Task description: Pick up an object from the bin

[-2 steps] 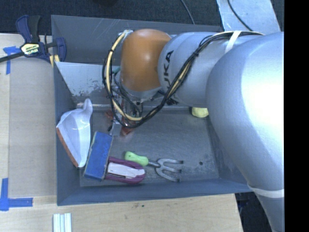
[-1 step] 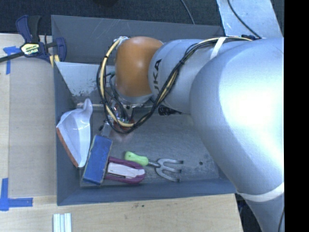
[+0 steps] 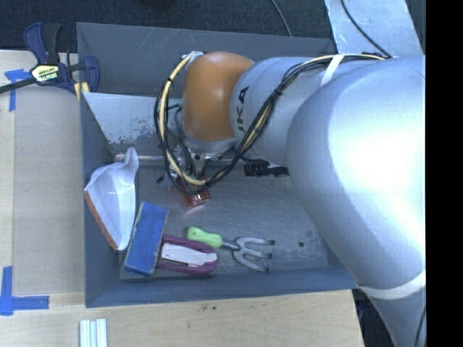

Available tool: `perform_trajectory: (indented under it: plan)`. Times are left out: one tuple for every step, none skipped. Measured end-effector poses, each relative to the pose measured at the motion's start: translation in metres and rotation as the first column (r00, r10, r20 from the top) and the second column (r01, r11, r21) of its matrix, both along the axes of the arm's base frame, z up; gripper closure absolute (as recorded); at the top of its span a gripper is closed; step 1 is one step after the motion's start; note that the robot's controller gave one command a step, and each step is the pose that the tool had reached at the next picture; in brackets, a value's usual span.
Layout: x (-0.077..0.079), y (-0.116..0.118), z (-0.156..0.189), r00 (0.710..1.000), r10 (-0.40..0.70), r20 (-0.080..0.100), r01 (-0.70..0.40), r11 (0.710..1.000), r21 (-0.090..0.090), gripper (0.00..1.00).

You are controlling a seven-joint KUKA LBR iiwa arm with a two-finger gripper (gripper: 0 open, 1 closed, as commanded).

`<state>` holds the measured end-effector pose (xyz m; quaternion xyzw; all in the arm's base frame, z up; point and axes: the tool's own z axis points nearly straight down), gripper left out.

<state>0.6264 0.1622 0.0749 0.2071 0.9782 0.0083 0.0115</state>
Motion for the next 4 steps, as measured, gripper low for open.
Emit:
perform_trajectory:
  plan:
    - [0.0,0.0,0.0,1.0,0.0,0.0,0.0,1.0,0.0,1.0]
    - [0.0,0.0,0.001,1.0,0.0,0.001,0.0,1.0,0.0,1.0]
    - [0.0,0.0,0.006,1.0,0.0,0.004,0.0,1.0,0.001,1.0]
    - [-0.002,-0.001,0.028,1.0,-0.001,-0.006,0.001,1.0,-0.001,1.0]
